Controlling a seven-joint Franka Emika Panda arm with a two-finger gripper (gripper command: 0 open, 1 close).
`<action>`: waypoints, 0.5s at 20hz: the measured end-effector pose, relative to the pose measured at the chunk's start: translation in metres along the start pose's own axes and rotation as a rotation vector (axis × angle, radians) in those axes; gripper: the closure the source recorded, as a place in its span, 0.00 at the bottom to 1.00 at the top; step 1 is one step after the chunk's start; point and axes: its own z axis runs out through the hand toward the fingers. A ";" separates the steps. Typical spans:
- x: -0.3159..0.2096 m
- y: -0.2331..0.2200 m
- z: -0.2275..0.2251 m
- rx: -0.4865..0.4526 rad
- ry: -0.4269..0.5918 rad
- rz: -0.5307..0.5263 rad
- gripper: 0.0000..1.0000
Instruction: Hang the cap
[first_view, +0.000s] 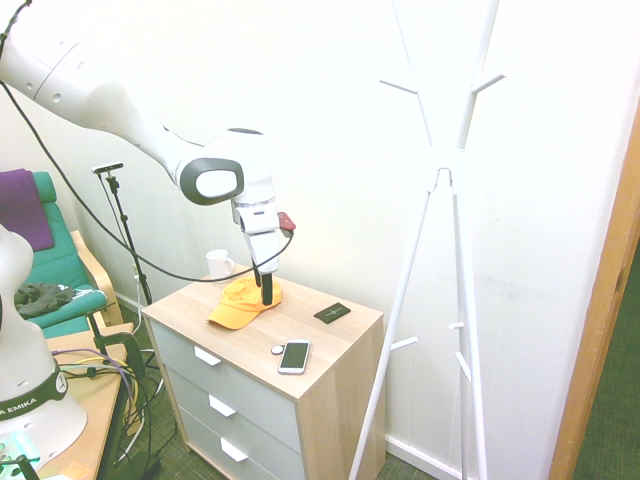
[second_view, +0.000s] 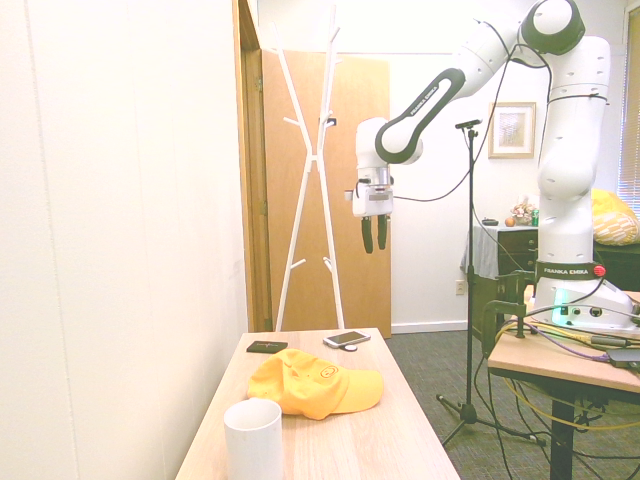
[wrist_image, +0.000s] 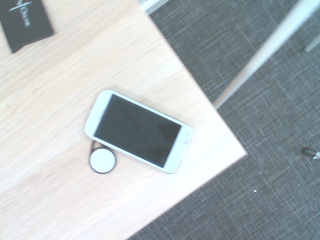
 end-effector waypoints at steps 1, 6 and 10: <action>-0.003 -0.009 0.005 -0.006 0.001 -0.015 0.00; -0.025 -0.061 0.029 -0.002 -0.023 -0.063 0.00; -0.033 -0.096 0.040 0.041 -0.102 -0.040 0.00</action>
